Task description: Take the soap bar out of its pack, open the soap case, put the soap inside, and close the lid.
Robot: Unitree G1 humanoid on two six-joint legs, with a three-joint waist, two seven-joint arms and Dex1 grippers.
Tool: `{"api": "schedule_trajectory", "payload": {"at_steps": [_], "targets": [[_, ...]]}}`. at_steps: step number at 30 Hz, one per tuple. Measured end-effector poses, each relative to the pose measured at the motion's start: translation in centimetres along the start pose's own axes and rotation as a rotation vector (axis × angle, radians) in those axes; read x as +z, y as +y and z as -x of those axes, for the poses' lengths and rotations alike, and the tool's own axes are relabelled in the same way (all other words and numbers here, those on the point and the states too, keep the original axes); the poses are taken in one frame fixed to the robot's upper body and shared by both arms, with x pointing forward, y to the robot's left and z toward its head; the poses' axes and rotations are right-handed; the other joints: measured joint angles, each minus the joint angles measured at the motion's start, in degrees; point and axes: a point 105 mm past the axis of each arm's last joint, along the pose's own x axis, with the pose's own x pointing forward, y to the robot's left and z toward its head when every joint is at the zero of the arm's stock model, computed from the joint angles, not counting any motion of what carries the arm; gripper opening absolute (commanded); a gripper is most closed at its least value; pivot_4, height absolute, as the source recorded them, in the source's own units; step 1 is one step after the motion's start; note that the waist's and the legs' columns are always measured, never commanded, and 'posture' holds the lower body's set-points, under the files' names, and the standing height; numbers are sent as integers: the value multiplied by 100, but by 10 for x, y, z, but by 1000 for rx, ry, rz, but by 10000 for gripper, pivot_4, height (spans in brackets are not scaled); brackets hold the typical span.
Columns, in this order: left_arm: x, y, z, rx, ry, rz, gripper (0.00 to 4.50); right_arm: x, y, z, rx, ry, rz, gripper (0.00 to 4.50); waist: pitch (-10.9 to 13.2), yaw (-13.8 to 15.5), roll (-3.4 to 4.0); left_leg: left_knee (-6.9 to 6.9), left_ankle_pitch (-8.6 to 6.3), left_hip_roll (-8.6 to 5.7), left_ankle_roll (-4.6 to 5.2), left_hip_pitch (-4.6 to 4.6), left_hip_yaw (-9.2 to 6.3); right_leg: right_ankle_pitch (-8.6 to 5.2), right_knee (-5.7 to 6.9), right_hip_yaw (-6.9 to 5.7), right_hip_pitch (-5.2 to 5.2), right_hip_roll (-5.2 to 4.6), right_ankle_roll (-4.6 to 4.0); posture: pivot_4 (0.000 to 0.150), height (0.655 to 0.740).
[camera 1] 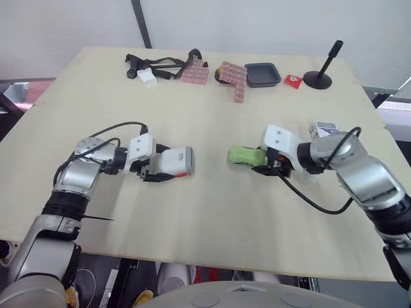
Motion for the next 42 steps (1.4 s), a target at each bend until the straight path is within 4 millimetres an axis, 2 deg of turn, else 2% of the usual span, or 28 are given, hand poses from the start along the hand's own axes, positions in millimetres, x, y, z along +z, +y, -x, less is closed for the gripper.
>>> {"api": "schedule_trajectory", "payload": {"at_steps": [11,15,21,42], "targets": [[16,-4,-32,-51,-72,-22,34590,4,11,-8,16,2,-13,25671,0,1,1,0,0,-1,0,0,0,0,1,1,-1,0,0,1500,7400],[17,-3,-35,-46,-75,-24,34590,2,11,-9,19,11,-10,25671,0,-7,1,0,0,-1,0,-9,0,0,1,3,0,0,0,1500,7400],[21,-2,-40,-44,-82,-36,34590,14,11,-11,46,-6,41,25671,0,-1,1,2,0,-1,0,0,0,0,4,3,0,0,0,1500,7400],[27,-4,-60,-81,-91,-56,34590,32,14,-31,135,24,173,25671,0,0,1,6,0,-1,1,7,0,0,10,3,-1,2,0,1500,7400]]}}
